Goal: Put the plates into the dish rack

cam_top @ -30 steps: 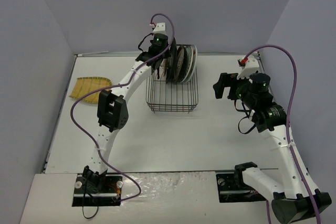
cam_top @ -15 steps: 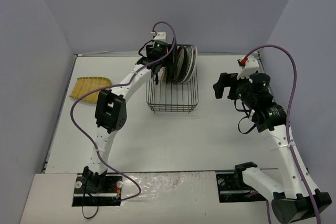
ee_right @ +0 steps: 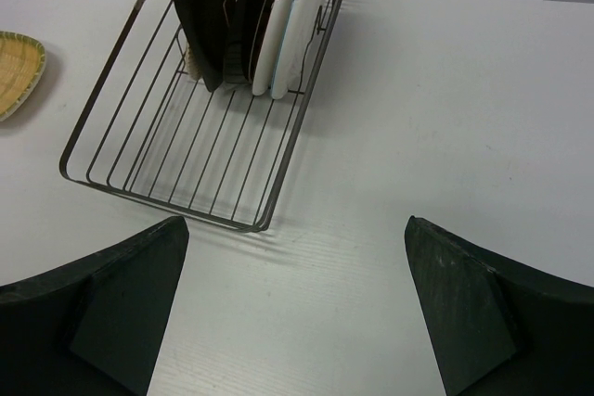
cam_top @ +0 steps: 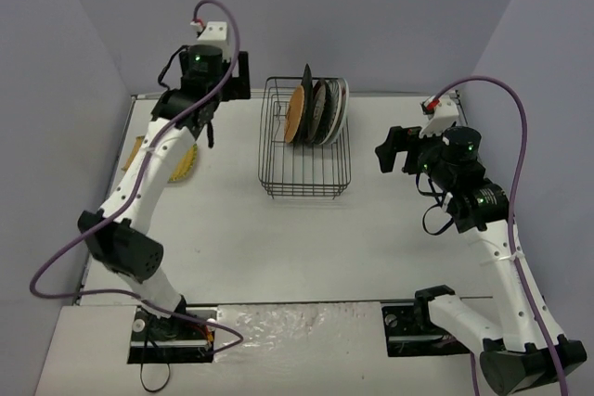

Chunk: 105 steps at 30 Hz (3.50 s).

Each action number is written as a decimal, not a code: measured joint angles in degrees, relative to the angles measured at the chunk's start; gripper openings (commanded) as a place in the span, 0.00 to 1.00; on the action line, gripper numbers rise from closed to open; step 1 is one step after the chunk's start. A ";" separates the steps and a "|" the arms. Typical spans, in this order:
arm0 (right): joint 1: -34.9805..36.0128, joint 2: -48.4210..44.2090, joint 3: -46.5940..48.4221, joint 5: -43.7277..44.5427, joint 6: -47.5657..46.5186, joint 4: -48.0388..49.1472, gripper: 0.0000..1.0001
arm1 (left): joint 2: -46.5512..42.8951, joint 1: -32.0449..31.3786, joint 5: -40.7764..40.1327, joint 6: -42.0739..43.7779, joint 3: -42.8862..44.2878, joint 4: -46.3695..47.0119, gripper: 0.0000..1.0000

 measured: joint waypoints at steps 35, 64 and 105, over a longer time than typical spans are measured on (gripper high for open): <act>0.00 -4.64 -4.87 -3.99 0.02 0.42 1.00 | 27.94 14.95 -7.12 10.26 -9.50 -12.44 0.52; 0.00 -5.34 -4.87 -4.37 0.05 0.42 1.00 | 19.37 15.27 -2.03 5.45 4.63 -24.92 0.00; 0.00 -5.78 -4.19 -0.40 0.50 0.27 1.00 | 24.04 2.66 35.46 -21.34 33.30 -14.12 0.00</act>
